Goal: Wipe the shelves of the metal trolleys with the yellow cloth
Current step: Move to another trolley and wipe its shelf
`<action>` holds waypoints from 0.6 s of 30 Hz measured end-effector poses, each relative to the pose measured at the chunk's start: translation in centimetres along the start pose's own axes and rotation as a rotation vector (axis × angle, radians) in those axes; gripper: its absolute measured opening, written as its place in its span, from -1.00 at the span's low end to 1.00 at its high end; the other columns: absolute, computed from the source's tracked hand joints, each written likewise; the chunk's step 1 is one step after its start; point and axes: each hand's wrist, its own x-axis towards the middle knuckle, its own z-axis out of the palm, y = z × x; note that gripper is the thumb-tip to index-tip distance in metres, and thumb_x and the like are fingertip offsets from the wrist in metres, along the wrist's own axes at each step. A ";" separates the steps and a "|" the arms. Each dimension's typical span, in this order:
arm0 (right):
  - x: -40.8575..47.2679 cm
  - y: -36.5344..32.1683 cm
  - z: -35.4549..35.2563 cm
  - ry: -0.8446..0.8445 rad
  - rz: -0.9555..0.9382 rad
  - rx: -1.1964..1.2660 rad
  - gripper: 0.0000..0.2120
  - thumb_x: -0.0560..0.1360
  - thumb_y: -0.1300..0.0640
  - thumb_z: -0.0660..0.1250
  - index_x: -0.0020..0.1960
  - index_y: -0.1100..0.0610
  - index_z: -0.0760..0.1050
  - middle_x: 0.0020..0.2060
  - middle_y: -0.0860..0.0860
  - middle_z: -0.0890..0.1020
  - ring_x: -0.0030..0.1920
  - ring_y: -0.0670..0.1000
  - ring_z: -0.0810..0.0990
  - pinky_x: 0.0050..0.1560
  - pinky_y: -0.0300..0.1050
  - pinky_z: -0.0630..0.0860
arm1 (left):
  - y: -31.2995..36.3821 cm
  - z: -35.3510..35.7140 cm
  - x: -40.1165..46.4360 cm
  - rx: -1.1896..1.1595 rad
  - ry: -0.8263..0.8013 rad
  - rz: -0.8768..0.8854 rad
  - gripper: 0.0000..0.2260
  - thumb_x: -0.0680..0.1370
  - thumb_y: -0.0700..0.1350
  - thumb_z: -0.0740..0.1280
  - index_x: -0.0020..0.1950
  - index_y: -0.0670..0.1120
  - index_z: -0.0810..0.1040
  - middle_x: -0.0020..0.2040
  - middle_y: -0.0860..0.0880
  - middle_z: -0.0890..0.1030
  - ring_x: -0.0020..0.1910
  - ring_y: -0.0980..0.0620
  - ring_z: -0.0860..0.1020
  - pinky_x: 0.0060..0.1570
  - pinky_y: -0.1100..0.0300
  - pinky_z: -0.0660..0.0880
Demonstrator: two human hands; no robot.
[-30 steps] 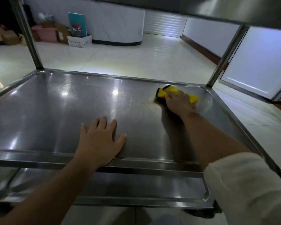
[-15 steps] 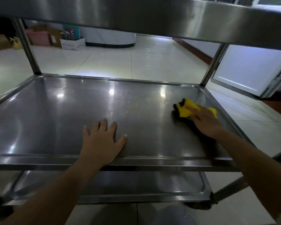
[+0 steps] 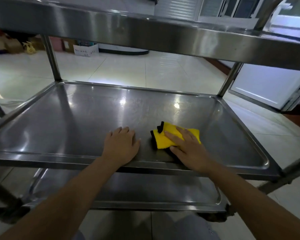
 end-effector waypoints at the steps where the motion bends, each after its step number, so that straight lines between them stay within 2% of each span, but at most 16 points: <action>1: -0.4 0.9 -0.4 0.003 -0.004 0.004 -0.51 0.59 -0.20 0.05 0.42 -0.42 -0.11 0.55 -0.09 0.02 0.54 0.05 -0.03 0.46 0.21 0.09 | -1.1 -0.5 -0.3 -0.028 -0.015 0.041 -0.63 0.60 0.14 0.11 0.23 -0.04 0.51 0.27 -0.03 0.51 0.26 -0.06 0.44 0.23 0.02 0.38; 4: -0.9 2.4 -1.2 0.071 0.103 0.005 -0.51 0.59 -0.15 0.08 0.47 -0.31 0.00 0.53 0.00 0.12 0.51 0.10 0.08 0.42 0.24 0.13 | -5.4 -2.0 -1.3 -0.044 -0.070 0.128 -0.64 0.59 0.17 0.15 0.21 -0.01 0.52 0.13 0.00 0.53 0.12 -0.06 0.51 0.09 0.03 0.47; 7: 0.2 1.0 -0.5 0.193 0.212 -0.018 -0.52 0.60 -0.03 0.15 0.50 -0.13 0.16 0.50 0.11 0.20 0.47 0.17 0.15 0.45 0.16 0.07 | -8.8 -2.8 -2.2 0.015 -0.001 0.130 -0.59 0.54 0.27 0.04 0.03 0.02 0.51 -0.07 0.07 0.51 -0.05 -0.02 0.53 0.00 0.05 0.46; 8: 1.0 0.0 -0.2 0.206 0.296 -0.014 -0.53 0.61 -0.02 0.14 0.50 -0.12 0.17 0.50 0.13 0.19 0.48 0.19 0.13 0.45 0.19 0.05 | -9.3 -2.7 -2.4 0.021 0.019 0.120 -0.56 0.52 0.28 0.00 0.01 0.01 0.51 -0.09 0.07 0.50 -0.07 0.00 0.52 0.02 0.04 0.46; 11: 3.8 -4.5 0.7 0.179 0.530 0.010 -0.52 0.60 -0.10 0.09 0.51 -0.18 0.11 0.53 0.11 0.08 0.51 0.22 0.01 0.41 0.35 0.04 | -9.4 -2.1 -2.5 0.028 0.074 0.069 -0.49 0.49 0.25 -0.02 0.08 -0.05 0.55 0.03 -0.01 0.57 0.02 -0.02 0.53 0.11 0.05 0.43; 13: 6.2 -9.0 1.5 0.123 0.464 0.005 -0.52 0.60 -0.13 0.08 0.50 -0.24 0.08 0.54 0.06 0.03 0.51 0.21 -0.04 0.39 0.42 0.01 | -9.2 -1.6 -2.4 0.018 0.106 0.030 -0.50 0.48 0.23 0.01 0.06 -0.07 0.56 0.04 -0.02 0.58 0.03 -0.04 0.53 0.09 0.07 0.40; 16: 10.2 -16.1 3.3 -0.013 0.178 0.062 -0.52 0.60 -0.14 0.05 0.49 -0.29 0.03 0.55 0.01 -0.06 0.52 0.19 -0.13 0.39 0.45 -0.10 | -9.1 -1.2 -2.6 0.025 0.132 -0.078 -0.48 0.50 0.22 0.05 0.16 -0.10 0.55 0.14 -0.06 0.57 0.13 -0.08 0.50 0.14 0.06 0.37; 18: 12.3 -19.1 4.0 -0.142 0.034 0.135 -0.52 0.61 -0.15 0.02 0.49 -0.32 -0.03 0.56 -0.01 -0.12 0.53 0.17 -0.20 0.39 0.44 -0.19 | -9.0 -1.2 -2.9 0.034 0.125 -0.178 -0.35 0.44 0.27 -0.09 0.19 -0.12 0.51 0.17 -0.10 0.54 0.20 -0.11 0.46 0.21 0.03 0.33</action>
